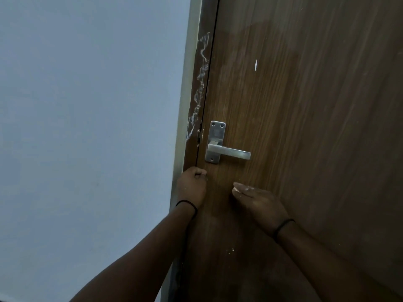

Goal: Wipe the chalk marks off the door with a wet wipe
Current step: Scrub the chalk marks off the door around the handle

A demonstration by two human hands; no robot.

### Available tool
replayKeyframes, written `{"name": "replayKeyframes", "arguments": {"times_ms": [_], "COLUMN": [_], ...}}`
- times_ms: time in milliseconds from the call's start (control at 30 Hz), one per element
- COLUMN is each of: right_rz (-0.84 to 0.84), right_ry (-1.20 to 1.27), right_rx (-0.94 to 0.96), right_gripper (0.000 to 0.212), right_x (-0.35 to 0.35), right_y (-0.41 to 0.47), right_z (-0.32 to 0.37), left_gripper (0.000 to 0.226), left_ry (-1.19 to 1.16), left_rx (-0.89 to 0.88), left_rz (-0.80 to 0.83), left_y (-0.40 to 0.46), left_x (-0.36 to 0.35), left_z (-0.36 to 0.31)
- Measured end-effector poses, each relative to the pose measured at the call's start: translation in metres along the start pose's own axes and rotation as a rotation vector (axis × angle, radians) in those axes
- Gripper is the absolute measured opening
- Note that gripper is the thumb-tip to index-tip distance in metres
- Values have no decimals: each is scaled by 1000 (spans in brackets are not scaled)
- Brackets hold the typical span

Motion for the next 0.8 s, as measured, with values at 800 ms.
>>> {"name": "replayKeyframes", "arguments": {"times_ms": [800], "right_rz": [11], "right_ry": [13], "right_rx": [-46], "right_gripper": [21], "right_x": [7], "right_y": [201], "right_z": [37], "left_gripper": [75], "left_ry": [700], "left_rx": [-426], "left_rz": [38], "left_y": [20], "left_x": [-13], "left_z": [34]}}
Point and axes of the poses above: each hand's wrist, its own y-axis towards the middle knuckle, its own x-axis out of the back of the hand, z = x × y, the point moved 2 cm from there along y, towards the middle knuckle, and after that the axes turned 5 degrees about y, right-handed, at the moved point
